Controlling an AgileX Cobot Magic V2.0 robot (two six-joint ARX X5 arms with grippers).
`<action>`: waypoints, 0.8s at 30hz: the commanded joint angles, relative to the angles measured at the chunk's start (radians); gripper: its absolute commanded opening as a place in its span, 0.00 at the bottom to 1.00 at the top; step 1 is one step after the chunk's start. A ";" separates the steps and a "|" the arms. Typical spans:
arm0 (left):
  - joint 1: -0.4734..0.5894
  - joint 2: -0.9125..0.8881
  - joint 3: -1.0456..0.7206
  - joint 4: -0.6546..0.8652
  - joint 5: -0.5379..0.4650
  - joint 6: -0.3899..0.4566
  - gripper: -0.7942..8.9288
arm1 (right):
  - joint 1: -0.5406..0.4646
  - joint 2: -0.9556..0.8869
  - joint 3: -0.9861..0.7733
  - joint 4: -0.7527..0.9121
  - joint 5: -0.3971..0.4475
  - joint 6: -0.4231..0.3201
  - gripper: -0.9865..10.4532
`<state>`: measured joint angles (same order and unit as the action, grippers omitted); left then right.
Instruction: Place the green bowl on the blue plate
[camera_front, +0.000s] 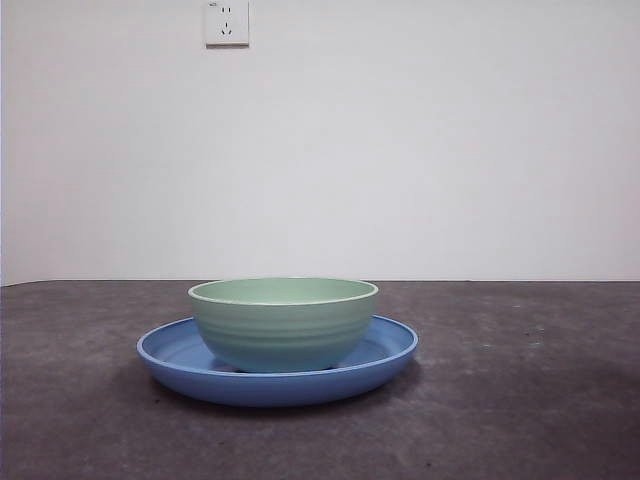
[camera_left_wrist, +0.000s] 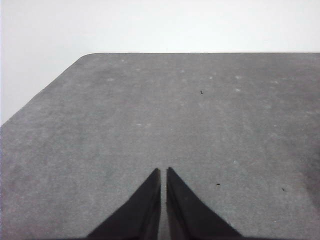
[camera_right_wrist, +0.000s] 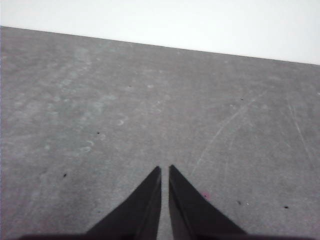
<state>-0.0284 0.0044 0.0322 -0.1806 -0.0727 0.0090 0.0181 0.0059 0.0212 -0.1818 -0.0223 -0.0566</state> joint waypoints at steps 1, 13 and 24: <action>0.000 -0.001 -0.020 -0.006 -0.006 -0.002 0.10 | -0.003 -0.002 -0.010 0.001 -0.004 -0.015 0.11; 0.000 -0.001 -0.020 -0.006 -0.006 -0.002 0.10 | -0.003 -0.002 -0.010 -0.003 -0.014 -0.008 0.11; 0.000 -0.001 -0.020 -0.006 -0.006 -0.002 0.10 | -0.003 -0.002 -0.010 0.027 -0.012 0.004 0.11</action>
<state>-0.0284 0.0048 0.0322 -0.1806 -0.0727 0.0090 0.0174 0.0059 0.0170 -0.1669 -0.0330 -0.0559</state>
